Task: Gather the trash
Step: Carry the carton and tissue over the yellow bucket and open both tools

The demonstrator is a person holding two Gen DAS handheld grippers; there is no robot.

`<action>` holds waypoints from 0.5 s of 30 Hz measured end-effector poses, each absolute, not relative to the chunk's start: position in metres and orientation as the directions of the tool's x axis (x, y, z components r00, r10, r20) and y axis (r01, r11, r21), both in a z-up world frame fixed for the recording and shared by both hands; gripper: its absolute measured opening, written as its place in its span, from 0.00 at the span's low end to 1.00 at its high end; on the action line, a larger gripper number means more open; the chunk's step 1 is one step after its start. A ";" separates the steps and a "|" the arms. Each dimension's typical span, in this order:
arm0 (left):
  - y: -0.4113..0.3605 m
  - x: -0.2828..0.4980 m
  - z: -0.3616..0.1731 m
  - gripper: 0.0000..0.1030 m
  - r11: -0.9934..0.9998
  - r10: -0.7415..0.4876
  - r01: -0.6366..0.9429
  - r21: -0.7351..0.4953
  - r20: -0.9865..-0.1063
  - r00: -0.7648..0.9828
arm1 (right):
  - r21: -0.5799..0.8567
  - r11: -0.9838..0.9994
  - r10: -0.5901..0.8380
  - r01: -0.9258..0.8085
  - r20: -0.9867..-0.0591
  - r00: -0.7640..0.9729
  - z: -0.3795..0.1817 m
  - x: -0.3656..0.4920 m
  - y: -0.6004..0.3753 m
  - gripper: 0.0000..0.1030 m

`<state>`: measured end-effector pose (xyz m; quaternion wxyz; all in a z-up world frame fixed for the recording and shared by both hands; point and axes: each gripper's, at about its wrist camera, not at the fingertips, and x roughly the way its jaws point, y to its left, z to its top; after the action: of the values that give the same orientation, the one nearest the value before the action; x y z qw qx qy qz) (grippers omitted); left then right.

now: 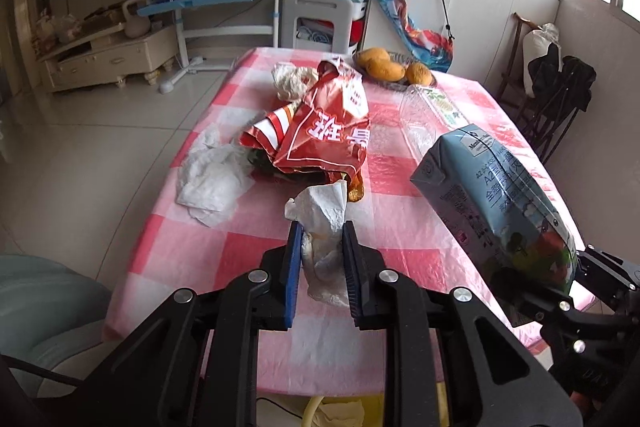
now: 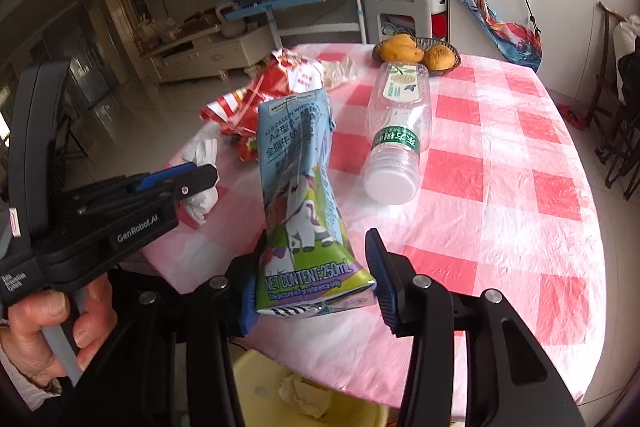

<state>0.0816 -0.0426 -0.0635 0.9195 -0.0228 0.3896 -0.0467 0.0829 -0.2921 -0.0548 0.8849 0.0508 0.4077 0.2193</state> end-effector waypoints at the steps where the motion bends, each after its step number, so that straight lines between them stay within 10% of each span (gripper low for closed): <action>1: -0.042 0.078 -0.061 0.19 0.995 -0.102 0.070 -0.074 -0.709 0.698 | 0.276 0.897 0.434 -0.345 -0.693 0.575 -0.054 0.080 -0.293 0.45; 15: -0.029 0.045 -0.043 0.19 0.994 -0.110 0.083 -0.073 -0.678 0.727 | 0.321 0.868 0.491 -0.379 -0.676 0.550 -0.046 0.002 -0.286 0.45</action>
<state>0.0445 -0.0285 -0.0428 0.9290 -0.0189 0.3659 -0.0519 0.0024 -0.2856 -0.0462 0.8777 0.0689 0.4044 0.2478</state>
